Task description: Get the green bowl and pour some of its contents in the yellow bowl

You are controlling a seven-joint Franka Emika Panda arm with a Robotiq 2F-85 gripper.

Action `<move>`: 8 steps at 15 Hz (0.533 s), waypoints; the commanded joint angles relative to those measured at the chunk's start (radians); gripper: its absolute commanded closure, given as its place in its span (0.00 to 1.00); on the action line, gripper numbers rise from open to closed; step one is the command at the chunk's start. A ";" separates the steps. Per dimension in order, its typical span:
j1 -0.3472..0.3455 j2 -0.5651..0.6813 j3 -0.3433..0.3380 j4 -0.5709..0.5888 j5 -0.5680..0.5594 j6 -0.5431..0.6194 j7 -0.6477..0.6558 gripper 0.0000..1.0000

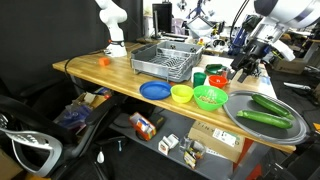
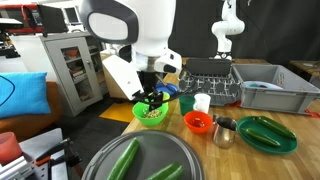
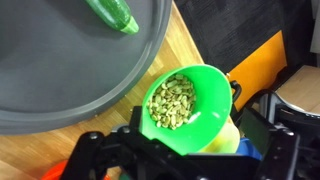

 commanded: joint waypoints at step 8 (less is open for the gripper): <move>-0.185 0.351 0.175 0.233 -0.071 0.066 0.019 0.00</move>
